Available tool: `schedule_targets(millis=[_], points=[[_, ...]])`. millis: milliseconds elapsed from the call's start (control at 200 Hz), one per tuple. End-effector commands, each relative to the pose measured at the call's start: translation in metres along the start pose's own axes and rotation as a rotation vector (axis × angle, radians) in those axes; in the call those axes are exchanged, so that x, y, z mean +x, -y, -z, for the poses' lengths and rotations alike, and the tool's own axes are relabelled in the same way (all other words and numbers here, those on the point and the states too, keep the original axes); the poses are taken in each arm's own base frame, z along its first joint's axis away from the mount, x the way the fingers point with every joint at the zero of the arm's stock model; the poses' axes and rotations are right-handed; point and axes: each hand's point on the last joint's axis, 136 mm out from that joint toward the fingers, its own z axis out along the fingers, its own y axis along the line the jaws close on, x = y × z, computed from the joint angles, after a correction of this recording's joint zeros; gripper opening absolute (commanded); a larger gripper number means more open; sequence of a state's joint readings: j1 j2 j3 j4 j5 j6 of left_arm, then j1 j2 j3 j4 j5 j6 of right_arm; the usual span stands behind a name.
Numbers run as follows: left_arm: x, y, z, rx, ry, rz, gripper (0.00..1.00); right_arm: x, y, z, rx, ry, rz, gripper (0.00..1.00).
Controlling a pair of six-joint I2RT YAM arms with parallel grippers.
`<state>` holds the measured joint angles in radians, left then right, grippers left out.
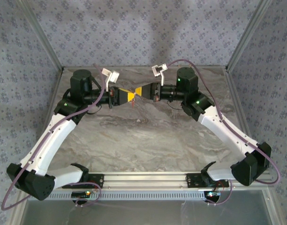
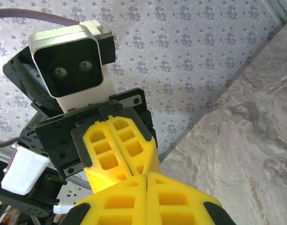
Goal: Remove the keys from the keyring
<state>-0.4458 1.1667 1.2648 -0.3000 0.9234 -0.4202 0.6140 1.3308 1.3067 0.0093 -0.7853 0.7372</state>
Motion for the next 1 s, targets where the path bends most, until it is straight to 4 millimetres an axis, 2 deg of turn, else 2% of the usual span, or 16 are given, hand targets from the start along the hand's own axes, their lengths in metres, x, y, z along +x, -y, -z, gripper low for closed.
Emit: schedule_targets(millis=[0, 55, 115, 220, 325, 455, 675, 925, 994], points=[[0.000, 0.012, 0.001, 0.034, 0.000, -0.030, 0.02, -0.005, -0.017, -0.001, -0.021, -0.014, 0.058, 0.00], [-0.001, 0.011, 0.002, 0.018, 0.001, -0.028, 0.17, -0.004, -0.017, -0.001, -0.017, -0.029, 0.062, 0.00], [-0.003, 0.009, 0.006, -0.001, 0.010, -0.030, 0.28, 0.000, -0.016, 0.000, -0.006, -0.051, 0.063, 0.00], [-0.012, 0.010, 0.017, -0.021, 0.044, -0.043, 0.36, 0.005, -0.014, 0.001, 0.007, -0.085, 0.070, 0.00], [-0.017, 0.014, 0.022, -0.018, 0.058, -0.058, 0.36, 0.007, -0.016, 0.002, 0.013, -0.106, 0.073, 0.00], [-0.018, 0.020, 0.020, 0.013, 0.039, -0.059, 0.29, 0.009, -0.016, 0.002, 0.019, -0.134, 0.063, 0.00], [-0.010, 0.032, 0.009, 0.071, -0.034, -0.074, 0.26, 0.008, -0.022, 0.000, -0.002, -0.148, 0.064, 0.00], [-0.003, 0.027, 0.003, 0.067, -0.076, -0.064, 0.27, 0.005, -0.030, -0.001, -0.032, -0.158, 0.068, 0.00], [-0.002, 0.030, 0.003, 0.079, -0.078, -0.065, 0.24, 0.004, -0.031, -0.001, -0.036, -0.159, 0.066, 0.00]])
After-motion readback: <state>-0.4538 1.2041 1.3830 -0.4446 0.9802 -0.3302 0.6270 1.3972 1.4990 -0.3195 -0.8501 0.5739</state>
